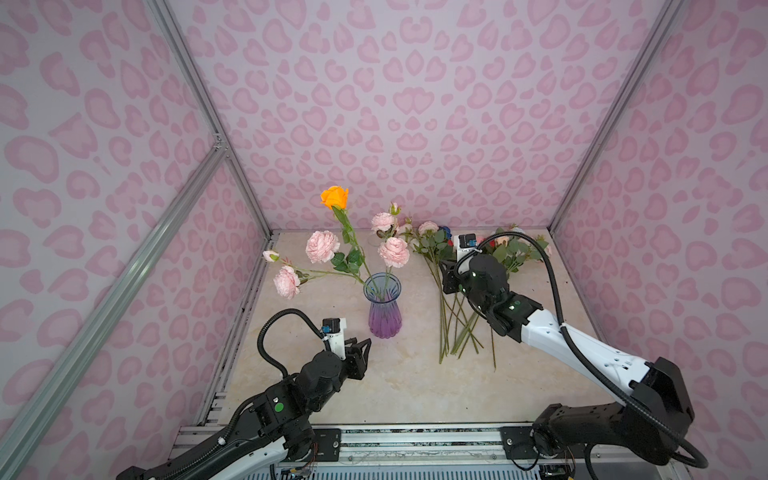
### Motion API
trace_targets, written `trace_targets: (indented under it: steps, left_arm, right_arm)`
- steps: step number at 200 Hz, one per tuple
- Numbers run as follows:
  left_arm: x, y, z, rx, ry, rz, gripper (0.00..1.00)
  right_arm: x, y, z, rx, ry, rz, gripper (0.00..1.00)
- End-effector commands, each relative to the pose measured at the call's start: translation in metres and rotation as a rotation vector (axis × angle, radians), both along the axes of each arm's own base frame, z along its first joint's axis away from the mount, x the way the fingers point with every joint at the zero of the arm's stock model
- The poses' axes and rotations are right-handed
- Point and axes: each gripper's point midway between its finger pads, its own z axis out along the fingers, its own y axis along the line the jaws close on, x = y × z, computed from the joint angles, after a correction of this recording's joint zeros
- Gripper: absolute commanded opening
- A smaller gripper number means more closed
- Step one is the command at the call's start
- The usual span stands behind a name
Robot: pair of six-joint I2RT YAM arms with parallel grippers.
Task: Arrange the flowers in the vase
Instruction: 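Open right gripper and withdraw from the vase toward the flower pile, then close right gripper on a pink carnation stem in the pile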
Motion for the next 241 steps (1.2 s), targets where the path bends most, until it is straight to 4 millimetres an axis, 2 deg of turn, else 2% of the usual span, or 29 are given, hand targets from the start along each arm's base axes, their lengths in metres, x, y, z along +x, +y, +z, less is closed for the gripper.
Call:
trace_targets:
  steps: [1, 22, 54, 72, 77, 109, 177, 199, 216, 241]
  left_arm:
    - [0.003, -0.003, 0.005, -0.063, -0.009, 0.019, 0.46]
    - [0.002, -0.005, -0.007, -0.075, 0.026, 0.019, 0.46]
    - [0.0, -0.004, -0.025, -0.092, 0.073, 0.035, 0.46]
    - [0.0, -0.003, -0.033, -0.103, 0.091, 0.054, 0.46]
    - [0.0, -0.002, -0.036, -0.104, 0.094, 0.058, 0.47]
    - [0.001, 0.0, -0.043, -0.107, 0.104, 0.081, 0.47]
    - [0.004, 0.004, -0.041, -0.094, 0.088, 0.099, 0.47]
    - [0.004, 0.003, -0.039, -0.083, 0.089, 0.095, 0.47]
    - [0.005, 0.003, -0.039, -0.078, 0.09, 0.096, 0.47]
    - [0.006, 0.001, -0.038, -0.081, 0.092, 0.098, 0.47]
  right_arm:
    - [0.006, -0.01, -0.063, -0.074, 0.267, 0.006, 0.28]
    - [0.029, -0.009, -0.098, -0.102, 0.381, 0.011, 0.28]
    - [0.062, -0.01, -0.131, -0.122, 0.437, -0.027, 0.29]
    - [0.074, -0.005, -0.153, -0.102, 0.482, -0.018, 0.29]
    - [0.081, -0.002, -0.149, -0.093, 0.479, -0.014, 0.29]
    - [0.095, -0.002, -0.176, -0.148, 0.523, -0.029, 0.29]
    - [0.114, -0.018, -0.199, -0.219, 0.54, -0.101, 0.28]
    - [0.116, -0.019, -0.206, -0.234, 0.56, -0.091, 0.23]
    - [0.116, -0.019, -0.199, -0.23, 0.547, -0.084, 0.15]
    - [0.115, -0.015, -0.177, -0.176, 0.503, -0.08, 0.05]
